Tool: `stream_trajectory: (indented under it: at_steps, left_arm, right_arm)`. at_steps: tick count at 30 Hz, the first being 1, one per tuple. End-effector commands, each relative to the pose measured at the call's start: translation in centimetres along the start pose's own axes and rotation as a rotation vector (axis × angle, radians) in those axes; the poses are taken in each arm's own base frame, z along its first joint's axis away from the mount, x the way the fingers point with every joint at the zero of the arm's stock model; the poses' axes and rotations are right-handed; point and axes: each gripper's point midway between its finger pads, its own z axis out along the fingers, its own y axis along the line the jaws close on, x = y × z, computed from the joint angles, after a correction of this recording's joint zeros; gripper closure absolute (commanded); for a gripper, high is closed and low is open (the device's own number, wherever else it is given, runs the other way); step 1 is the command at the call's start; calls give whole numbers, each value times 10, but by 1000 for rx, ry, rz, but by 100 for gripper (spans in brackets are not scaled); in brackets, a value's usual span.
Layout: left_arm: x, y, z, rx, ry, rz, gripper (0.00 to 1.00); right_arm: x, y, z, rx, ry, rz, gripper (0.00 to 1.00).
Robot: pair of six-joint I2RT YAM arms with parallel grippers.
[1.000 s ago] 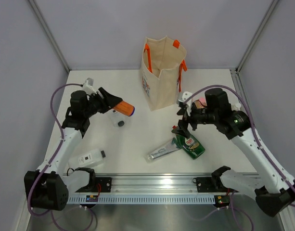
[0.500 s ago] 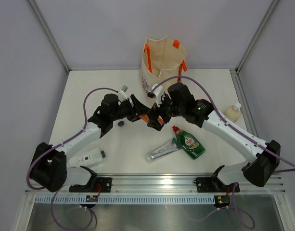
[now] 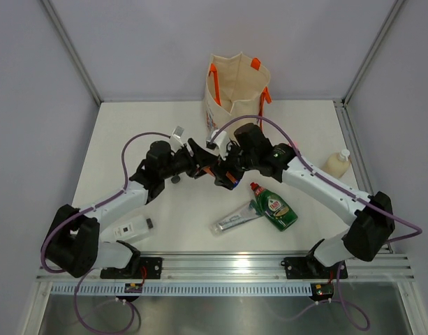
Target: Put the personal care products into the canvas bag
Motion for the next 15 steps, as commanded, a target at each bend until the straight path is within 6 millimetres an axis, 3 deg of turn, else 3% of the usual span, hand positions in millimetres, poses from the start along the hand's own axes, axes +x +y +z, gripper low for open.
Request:
stream_trajectory:
  at_steps: [1, 7, 9, 11, 12, 14, 15]
  left_arm:
    - [-15, -79, -15, 288, -60, 65, 100]
    - [-12, -83, -22, 302, -63, 71, 100]
    - [-12, -84, -22, 303, -62, 74, 99]
    - [-13, -79, -20, 287, -65, 71, 94]
    - [-14, -79, -19, 286, -69, 69, 89]
    - [-16, -75, -17, 269, -75, 62, 65]
    - [-18, -78, -16, 272, -80, 68, 57]
  right_arm:
    - [-7, 7, 12, -57, -8, -8, 24]
    - [-6, -2, 17, -43, 11, 12, 28]
    - [-5, -3, 15, -51, 4, 12, 37]
    - [-7, 0, 12, -88, -13, 21, 51]
    - [-9, 1, 8, -97, -23, 23, 68]
    - [-11, -1, 1, -116, -34, 33, 83]
    - [-14, -2, -4, -113, -49, 32, 96]
